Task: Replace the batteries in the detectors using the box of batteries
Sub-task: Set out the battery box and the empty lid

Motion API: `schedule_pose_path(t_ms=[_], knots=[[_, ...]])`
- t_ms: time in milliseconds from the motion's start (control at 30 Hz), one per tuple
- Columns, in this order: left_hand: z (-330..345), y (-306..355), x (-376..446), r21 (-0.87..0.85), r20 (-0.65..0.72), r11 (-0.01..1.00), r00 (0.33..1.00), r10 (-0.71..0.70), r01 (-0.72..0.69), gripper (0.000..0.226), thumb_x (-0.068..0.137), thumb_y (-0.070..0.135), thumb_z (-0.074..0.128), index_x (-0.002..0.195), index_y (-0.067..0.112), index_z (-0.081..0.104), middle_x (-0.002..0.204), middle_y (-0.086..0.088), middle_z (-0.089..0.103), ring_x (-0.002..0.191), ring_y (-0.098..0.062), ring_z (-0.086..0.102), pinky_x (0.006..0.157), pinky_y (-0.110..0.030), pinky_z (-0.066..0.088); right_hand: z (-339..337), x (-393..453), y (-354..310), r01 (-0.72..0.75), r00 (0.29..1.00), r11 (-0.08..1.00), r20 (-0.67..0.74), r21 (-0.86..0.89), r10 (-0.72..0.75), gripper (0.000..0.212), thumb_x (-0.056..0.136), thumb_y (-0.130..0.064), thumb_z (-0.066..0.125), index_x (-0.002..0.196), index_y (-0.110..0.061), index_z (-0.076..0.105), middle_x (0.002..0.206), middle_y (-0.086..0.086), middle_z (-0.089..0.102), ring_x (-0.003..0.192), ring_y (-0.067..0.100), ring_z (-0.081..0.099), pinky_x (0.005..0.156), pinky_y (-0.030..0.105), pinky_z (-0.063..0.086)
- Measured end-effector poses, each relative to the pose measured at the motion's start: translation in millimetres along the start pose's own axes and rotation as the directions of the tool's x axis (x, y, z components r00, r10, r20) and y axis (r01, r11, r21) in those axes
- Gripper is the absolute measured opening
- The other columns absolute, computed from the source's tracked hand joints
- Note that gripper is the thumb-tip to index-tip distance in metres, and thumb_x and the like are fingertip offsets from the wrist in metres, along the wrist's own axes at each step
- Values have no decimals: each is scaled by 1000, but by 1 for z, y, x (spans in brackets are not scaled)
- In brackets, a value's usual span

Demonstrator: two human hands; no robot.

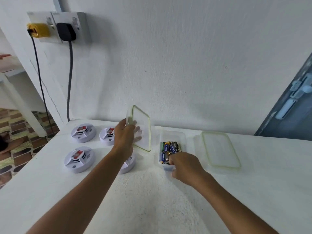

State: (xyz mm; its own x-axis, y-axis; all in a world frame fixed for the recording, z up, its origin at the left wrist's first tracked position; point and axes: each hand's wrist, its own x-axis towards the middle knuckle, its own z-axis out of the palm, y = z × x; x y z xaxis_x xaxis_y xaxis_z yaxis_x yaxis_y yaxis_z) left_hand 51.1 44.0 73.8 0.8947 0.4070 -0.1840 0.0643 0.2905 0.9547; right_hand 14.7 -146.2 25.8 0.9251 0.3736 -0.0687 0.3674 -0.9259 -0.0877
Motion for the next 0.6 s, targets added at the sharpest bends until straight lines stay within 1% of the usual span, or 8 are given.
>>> schedule_pose_path(t_ms=[100, 200, 233, 300, 367, 467, 533, 600], knots=[[2, -11, -2, 18, 21, 1000, 1000, -17, 17, 24, 99, 4, 48, 85, 22, 56, 100, -6, 60, 103, -28, 62, 92, -55, 51, 17, -2, 2, 65, 985, 996, -158, -54, -73, 14, 89, -17, 59, 98, -11, 67, 97, 6, 68, 88, 27, 62, 71, 30, 40], [1, -23, -2, 43, 39, 999, 999, -28, 27, 17, 99, 7, 49, 91, 17, 60, 106, -11, 62, 109, -30, 63, 90, -56, 53, 19, -3, 9, 80, 917, 996, -390, -33, -87, 15, 60, -10, 84, 68, -14, 71, 64, 0, 67, 55, 18, 61, 52, 23, 40], [1, -27, -1, 48, 47, 998, 998, -34, 32, 14, 99, 8, 50, 94, 15, 61, 111, -14, 63, 109, -30, 63, 89, -55, 54, 17, -2, 12, 88, 884, 996, -461, 13, -72, 21, 54, -4, 85, 60, -15, 69, 57, -2, 64, 50, 16, 57, 48, 22, 36], [3, -36, -1, 34, 65, 997, 996, -68, 66, 11, 99, 8, 50, 101, 13, 60, 117, -14, 62, 108, -28, 63, 87, -53, 55, 13, 0, 17, 119, 821, 989, -569, 82, -51, 23, 57, 2, 83, 60, -14, 67, 57, -1, 61, 52, 17, 56, 48, 24, 36], [9, -46, -3, 1, 75, 991, 988, -132, 132, 15, 100, 8, 48, 112, 11, 57, 121, -13, 59, 108, -27, 61, 86, -51, 55, 6, 0, 19, 138, 780, 988, -622, 72, -63, 21, 62, 2, 81, 64, -12, 66, 62, 0, 60, 57, 20, 56, 50, 27, 40], [22, -65, -8, -57, 110, 978, 974, -196, 203, 38, 100, 7, 46, 138, 11, 42, 127, -13, 53, 113, -31, 58, 88, -53, 53, -4, 0, 21, 151, 754, 988, -651, 44, -86, 19, 65, -1, 80, 66, -12, 65, 64, -2, 57, 61, 20, 53, 51, 29, 43], [29, -78, -10, -25, 155, 980, 970, -190, 196, 38, 101, 8, 43, 138, 17, 38, 125, -14, 51, 114, -33, 56, 92, -54, 51, -4, -2, 23, 168, 750, 985, -653, 34, -106, 19, 63, -2, 81, 67, -12, 66, 64, -3, 56, 61, 19, 52, 52, 29, 43], [33, -88, -10, 59, 193, 982, 963, -187, 179, 28, 102, 11, 40, 130, 16, 40, 119, -14, 51, 110, -32, 56, 88, -48, 53, 1, -6, 24, 184, 753, 983, -646, 22, -126, 19, 63, -3, 82, 67, -13, 67, 64, -3, 56, 61, 19, 52, 53, 28, 42]])
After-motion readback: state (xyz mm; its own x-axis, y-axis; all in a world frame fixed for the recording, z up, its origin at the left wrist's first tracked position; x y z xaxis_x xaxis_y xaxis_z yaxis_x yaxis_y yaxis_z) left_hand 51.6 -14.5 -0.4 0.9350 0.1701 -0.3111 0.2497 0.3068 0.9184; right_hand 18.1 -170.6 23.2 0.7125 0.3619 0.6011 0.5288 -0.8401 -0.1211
